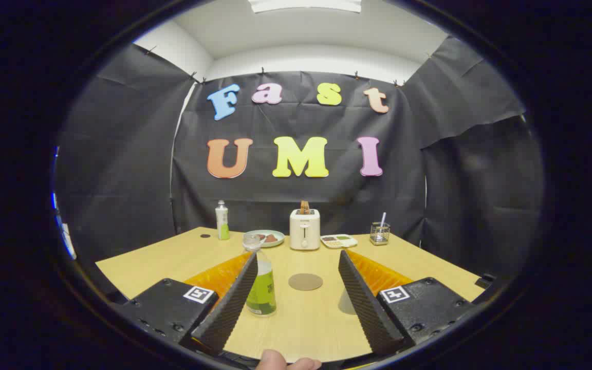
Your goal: Take the bottle from table, then pour the juice into the cup, finally place the bottle on the coaster
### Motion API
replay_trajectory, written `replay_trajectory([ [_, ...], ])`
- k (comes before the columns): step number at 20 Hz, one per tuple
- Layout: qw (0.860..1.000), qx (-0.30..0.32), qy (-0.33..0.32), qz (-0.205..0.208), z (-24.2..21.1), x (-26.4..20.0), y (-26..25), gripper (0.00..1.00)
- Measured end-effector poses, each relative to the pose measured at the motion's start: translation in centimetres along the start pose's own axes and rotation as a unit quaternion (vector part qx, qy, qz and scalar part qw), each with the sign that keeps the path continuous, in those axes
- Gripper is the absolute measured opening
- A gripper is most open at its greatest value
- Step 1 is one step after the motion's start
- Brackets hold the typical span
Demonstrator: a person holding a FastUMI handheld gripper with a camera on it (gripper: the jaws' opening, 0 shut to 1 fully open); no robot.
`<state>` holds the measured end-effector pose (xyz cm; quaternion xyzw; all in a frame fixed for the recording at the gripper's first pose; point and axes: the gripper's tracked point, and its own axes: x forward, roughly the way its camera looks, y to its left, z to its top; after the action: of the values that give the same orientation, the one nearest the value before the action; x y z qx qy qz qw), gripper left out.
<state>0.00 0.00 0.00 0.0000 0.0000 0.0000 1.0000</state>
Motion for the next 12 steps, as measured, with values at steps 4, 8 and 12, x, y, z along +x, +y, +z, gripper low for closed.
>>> replay_trajectory([
  [4,1.0,-0.006,-0.008,0.011,0.0,0.0,0.4,1.0],
  [8,0.999,0.015,-0.02,0.034,0.1,-0.5,1.8,1.0],
  [12,0.999,0.004,-0.032,0.029,1.1,-0.8,2.0,1.0],
])
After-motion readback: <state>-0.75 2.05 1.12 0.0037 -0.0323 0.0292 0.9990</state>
